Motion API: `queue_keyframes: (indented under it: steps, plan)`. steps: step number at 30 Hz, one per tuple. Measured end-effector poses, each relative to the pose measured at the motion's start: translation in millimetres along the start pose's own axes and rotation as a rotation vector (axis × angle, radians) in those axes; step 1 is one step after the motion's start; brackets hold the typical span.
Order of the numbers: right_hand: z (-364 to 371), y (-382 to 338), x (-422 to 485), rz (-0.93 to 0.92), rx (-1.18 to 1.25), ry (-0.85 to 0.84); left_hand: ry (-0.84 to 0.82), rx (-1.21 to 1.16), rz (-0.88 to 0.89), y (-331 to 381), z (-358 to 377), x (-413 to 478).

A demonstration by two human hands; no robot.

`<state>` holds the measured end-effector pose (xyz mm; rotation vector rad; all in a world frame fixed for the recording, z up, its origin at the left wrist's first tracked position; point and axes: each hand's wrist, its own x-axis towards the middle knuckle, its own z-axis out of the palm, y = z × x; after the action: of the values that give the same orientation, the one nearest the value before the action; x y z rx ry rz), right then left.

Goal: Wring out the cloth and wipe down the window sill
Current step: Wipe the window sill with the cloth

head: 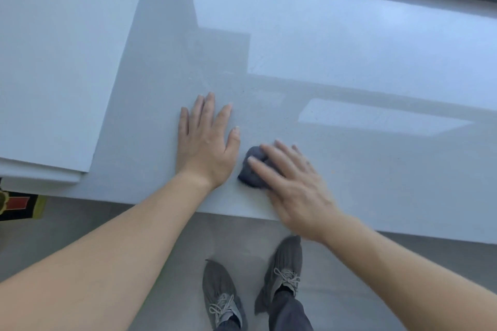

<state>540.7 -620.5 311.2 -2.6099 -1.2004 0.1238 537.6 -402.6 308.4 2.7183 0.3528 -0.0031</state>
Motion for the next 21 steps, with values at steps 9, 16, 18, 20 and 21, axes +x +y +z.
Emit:
queue_keyframes:
  steps: [9,16,18,20,21]
  plan:
    - [0.3,14.4,37.8,0.404,0.03,0.134,-0.017,0.2,0.009,-11.0,5.4,-2.2]
    - [-27.1,105.7,73.5,0.496,0.04,0.105,-0.038,0.23,-0.006,-11.0,6.9,-4.8]
    - [-26.5,102.5,94.5,0.664,0.057,0.147,-0.043,0.234,-0.014,-7.1,5.8,-5.1]
    - [-13.5,74.8,92.9,0.53,0.044,0.129,-0.02,0.219,-0.009,2.6,5.0,-2.5]
    - [-7.2,60.5,84.3,0.391,0.042,0.103,0.01,0.199,-0.004,8.9,4.7,2.3]
